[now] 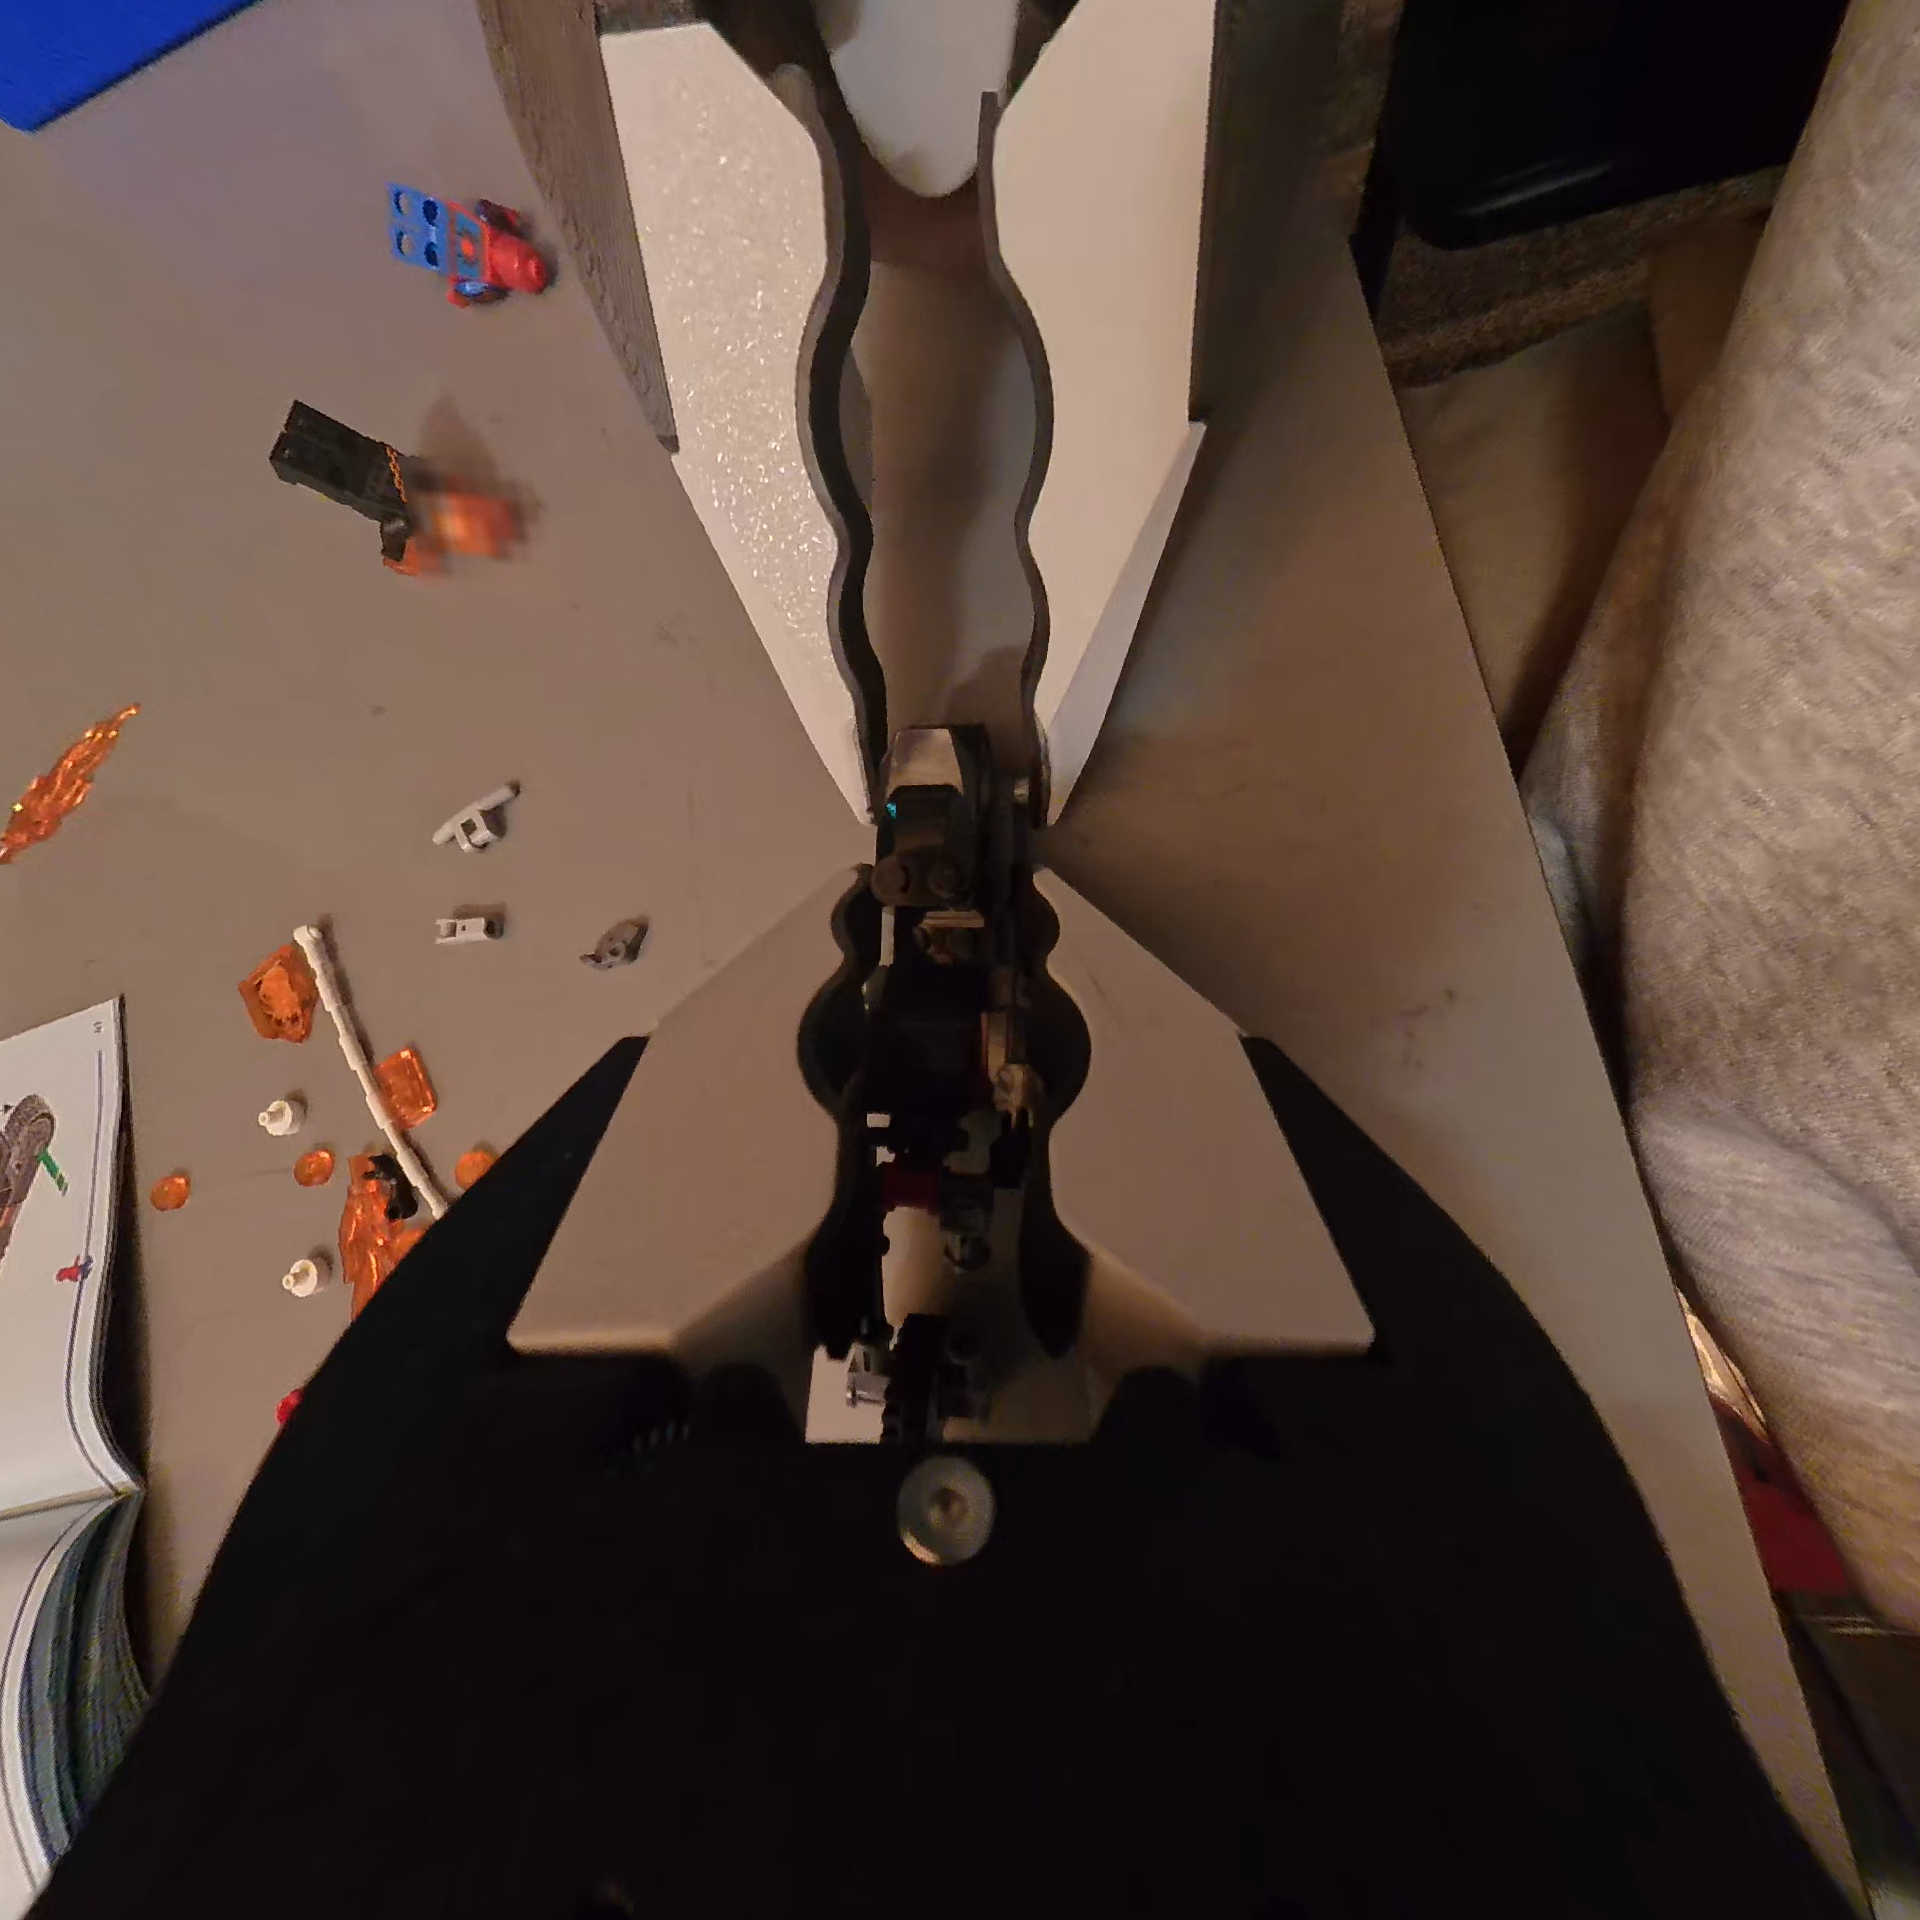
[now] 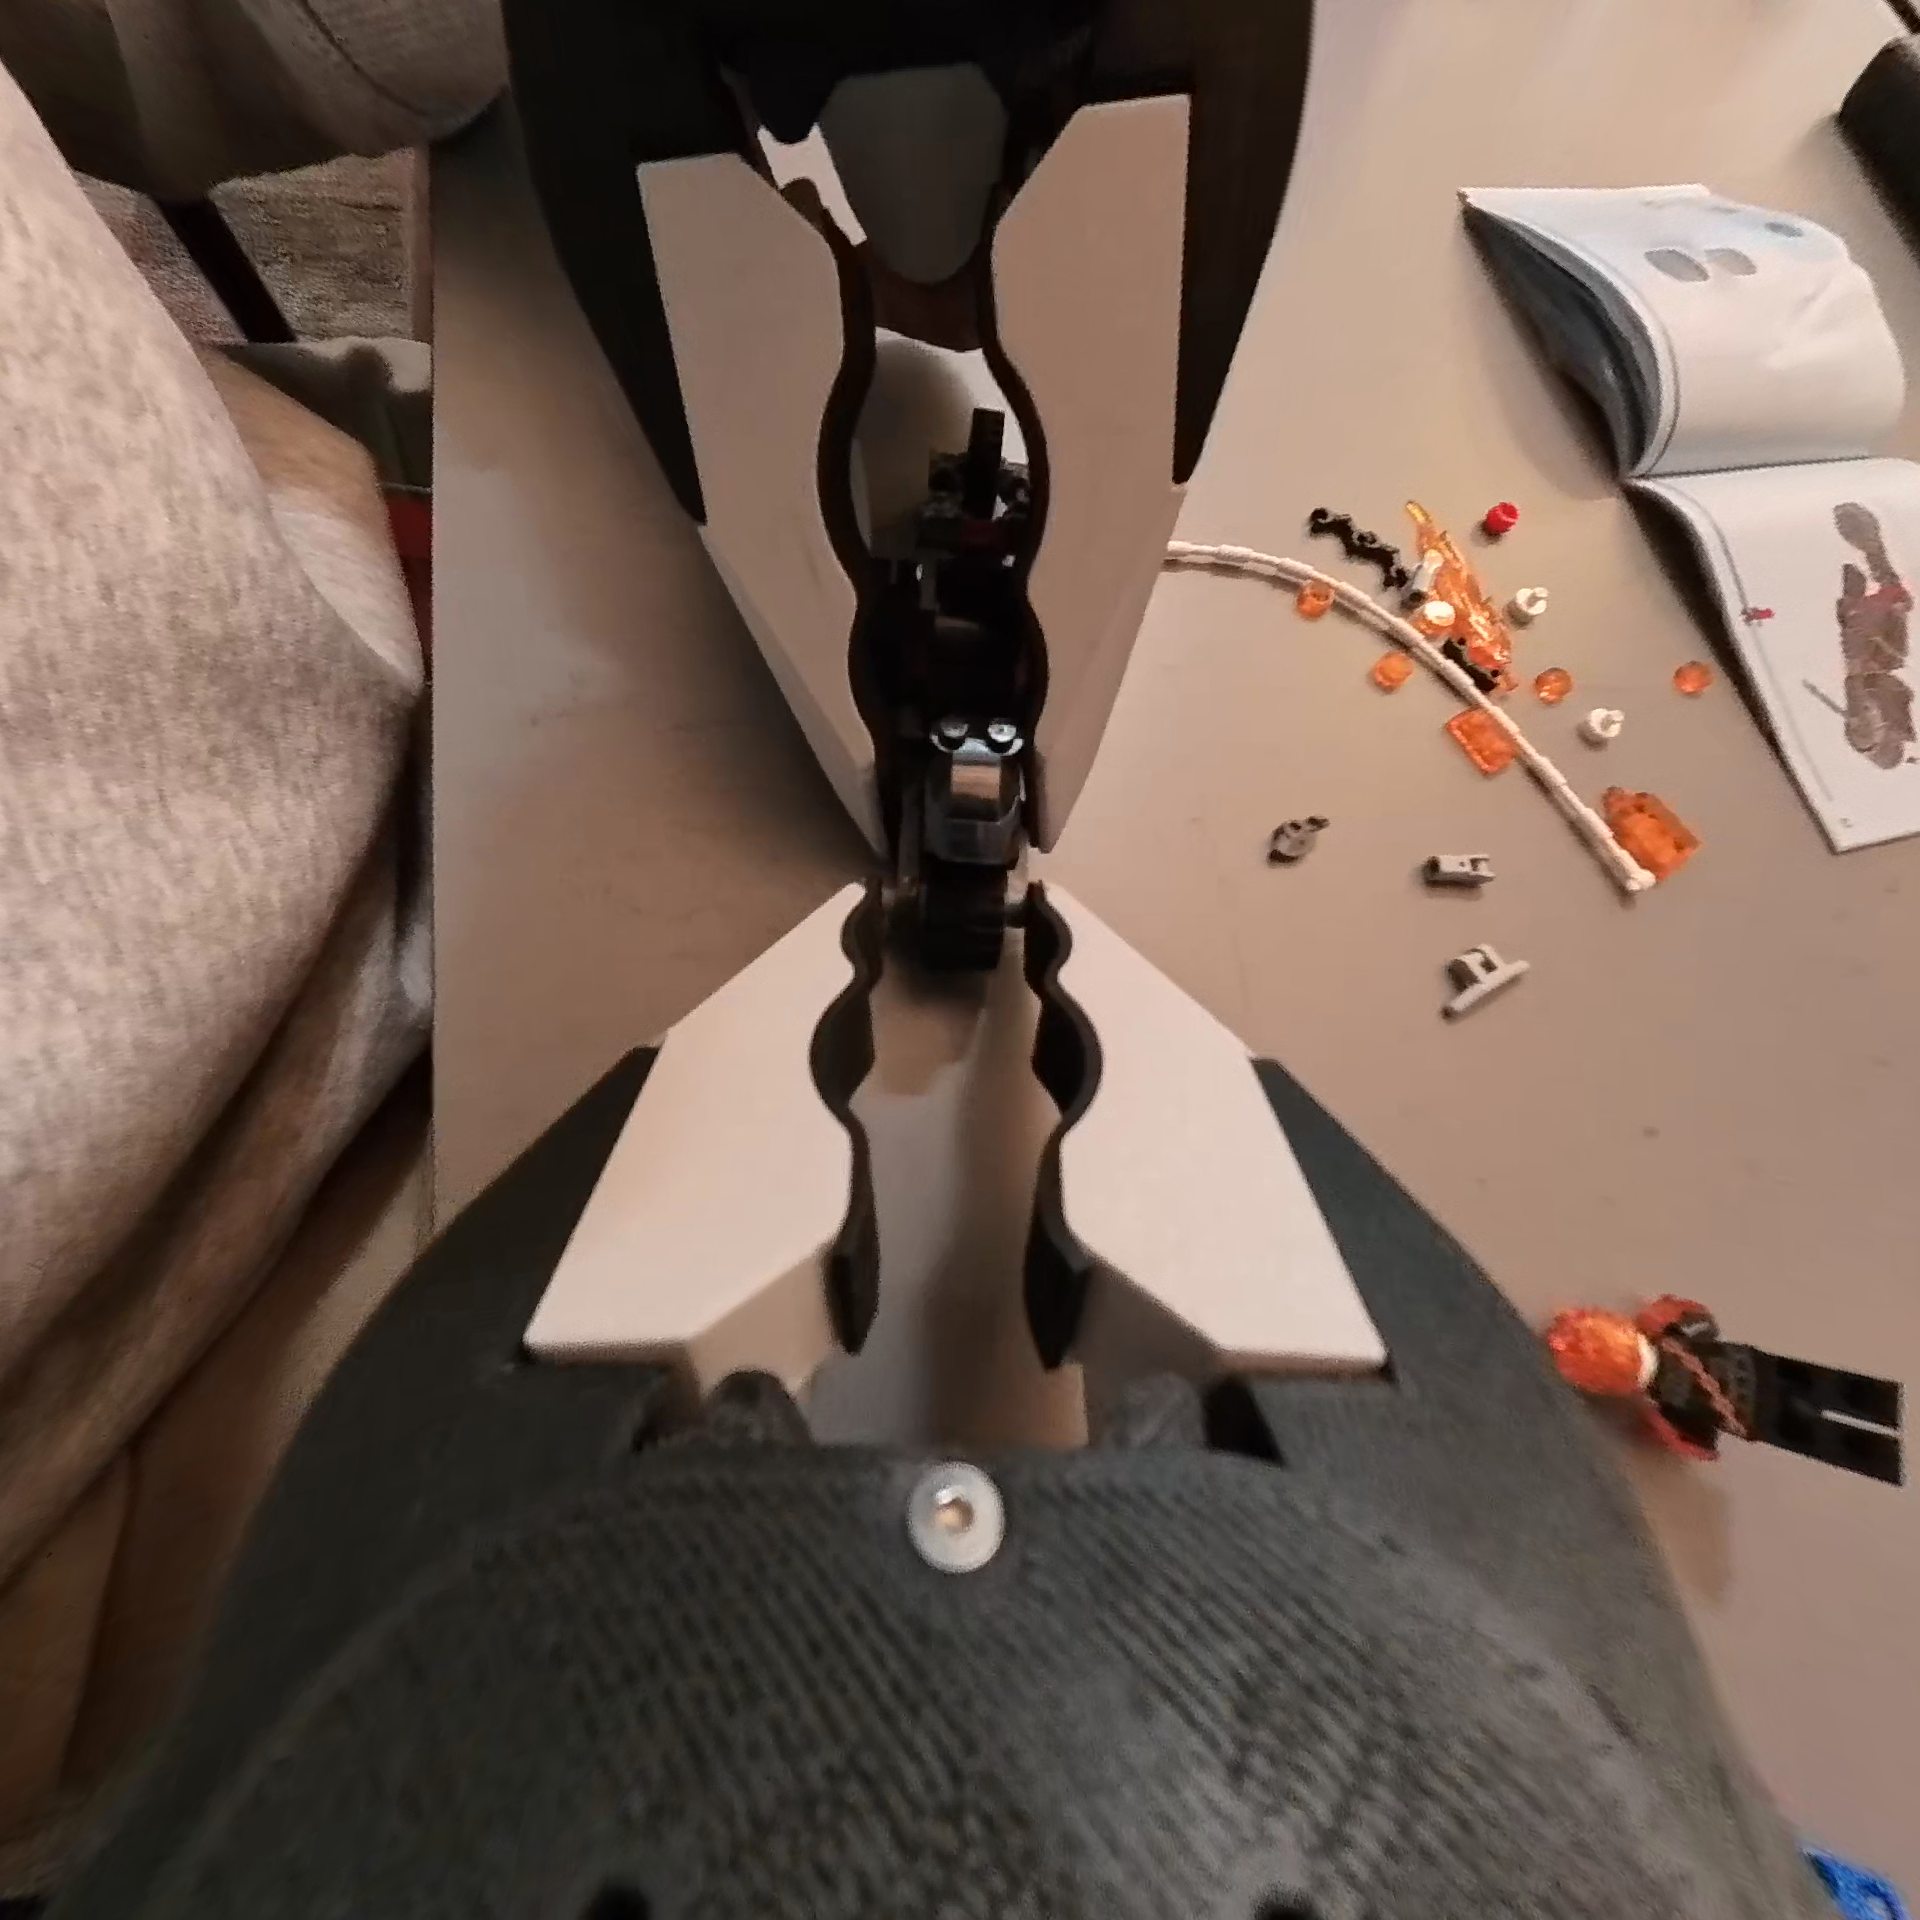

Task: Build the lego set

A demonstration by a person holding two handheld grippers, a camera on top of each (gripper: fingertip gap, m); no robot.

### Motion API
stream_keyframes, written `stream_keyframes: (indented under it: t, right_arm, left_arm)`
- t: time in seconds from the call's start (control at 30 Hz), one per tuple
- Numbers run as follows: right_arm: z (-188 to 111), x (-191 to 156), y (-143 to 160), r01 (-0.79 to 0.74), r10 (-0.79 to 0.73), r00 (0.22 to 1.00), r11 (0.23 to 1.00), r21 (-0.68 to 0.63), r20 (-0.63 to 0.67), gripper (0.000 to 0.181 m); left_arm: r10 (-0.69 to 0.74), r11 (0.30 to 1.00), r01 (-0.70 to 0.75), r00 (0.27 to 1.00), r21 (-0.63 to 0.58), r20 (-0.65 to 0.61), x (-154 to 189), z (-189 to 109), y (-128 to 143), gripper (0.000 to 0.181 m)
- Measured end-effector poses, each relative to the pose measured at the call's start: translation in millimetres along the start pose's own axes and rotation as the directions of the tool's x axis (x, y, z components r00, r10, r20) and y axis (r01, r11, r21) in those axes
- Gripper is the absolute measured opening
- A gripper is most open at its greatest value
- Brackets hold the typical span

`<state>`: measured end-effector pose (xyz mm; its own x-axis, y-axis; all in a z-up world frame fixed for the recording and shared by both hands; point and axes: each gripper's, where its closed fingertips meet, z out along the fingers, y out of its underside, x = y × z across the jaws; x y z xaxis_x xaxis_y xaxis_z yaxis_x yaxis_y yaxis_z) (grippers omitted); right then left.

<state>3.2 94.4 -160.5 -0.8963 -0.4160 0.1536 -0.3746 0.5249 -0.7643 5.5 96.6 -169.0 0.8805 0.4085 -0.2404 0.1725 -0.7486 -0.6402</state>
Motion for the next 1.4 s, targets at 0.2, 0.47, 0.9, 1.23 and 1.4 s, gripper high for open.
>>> stream_keyframes:
  t: [0.2, 0.47, 0.9, 1.23, 1.4]
  right_arm:
    - [-1, 0, 1, 0.017, -0.017, 1.0, 1.0, -0.003, 0.003, 0.024]
    - [1, 1, 0, 0.029, -0.029, 0.999, 1.0, 0.003, 0.029, 0.025]
    - [-20, 10, -30, -0.003, 0.034, 0.989, 0.978, 0.207, -0.145, 0.043]
    - [-23, 1, -24, 0.062, -0.033, 0.985, 0.984, 0.169, -0.171, 0.039]
    - [-29, 3, -36, 0.02, 0.022, 0.986, 0.97, 0.243, -0.165, 0.053]
  left_arm:
    - [-0.006, 1.0, 0.006, 1.0, 0.011, -0.001, 0, 1, -2, 0.024]
    - [-0.014, 1.0, 0.014, 1.0, 0.007, -0.008, -1, -1, 0, 0.024]
    - [0.052, 0.998, -0.056, 0.992, 0.034, 0.118, -21, -21, 0, 0.024]
    - [0.093, 0.992, -0.109, 0.976, 0.069, 0.196, -29, -40, -15, 0.023]
    - [0.125, 0.988, -0.141, 0.967, 0.056, 0.22, -29, -43, -20, 0.024]
